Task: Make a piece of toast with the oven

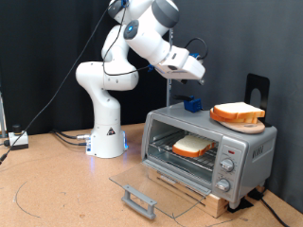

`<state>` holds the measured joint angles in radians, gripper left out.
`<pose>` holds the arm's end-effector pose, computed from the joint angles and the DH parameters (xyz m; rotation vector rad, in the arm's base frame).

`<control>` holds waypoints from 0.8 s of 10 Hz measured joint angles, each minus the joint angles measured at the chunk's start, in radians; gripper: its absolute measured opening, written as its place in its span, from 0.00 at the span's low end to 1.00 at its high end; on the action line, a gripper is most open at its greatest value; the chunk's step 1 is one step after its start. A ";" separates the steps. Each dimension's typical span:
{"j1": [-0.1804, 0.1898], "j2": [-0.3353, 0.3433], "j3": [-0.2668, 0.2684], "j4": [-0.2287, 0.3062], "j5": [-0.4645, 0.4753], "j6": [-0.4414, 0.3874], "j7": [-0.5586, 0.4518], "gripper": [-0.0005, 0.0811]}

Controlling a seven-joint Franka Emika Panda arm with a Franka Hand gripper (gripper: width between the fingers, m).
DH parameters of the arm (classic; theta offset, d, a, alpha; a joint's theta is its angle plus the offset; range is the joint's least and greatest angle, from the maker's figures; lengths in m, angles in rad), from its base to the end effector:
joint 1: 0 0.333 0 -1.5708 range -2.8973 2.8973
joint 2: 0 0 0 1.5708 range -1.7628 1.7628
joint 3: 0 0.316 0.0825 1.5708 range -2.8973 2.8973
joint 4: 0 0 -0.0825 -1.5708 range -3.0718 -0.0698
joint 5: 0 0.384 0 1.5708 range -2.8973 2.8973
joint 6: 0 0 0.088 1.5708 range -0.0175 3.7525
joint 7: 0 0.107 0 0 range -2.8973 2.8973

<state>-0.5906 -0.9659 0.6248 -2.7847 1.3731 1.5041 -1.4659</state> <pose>0.3002 0.1189 0.4251 -2.0210 -1.0817 -0.5665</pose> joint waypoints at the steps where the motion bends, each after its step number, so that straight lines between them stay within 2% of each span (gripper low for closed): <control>1: -0.036 0.010 -0.004 -0.001 -0.013 0.012 0.008 1.00; 3: -0.109 0.028 -0.012 -0.003 -0.034 0.037 0.046 1.00; 5: -0.174 0.067 -0.040 0.004 -0.096 0.016 0.040 1.00; 8: -0.247 0.179 -0.113 0.041 -0.227 -0.060 -0.084 1.00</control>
<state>-0.8375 -0.7869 0.5116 -2.7433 1.1462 1.4445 -1.5503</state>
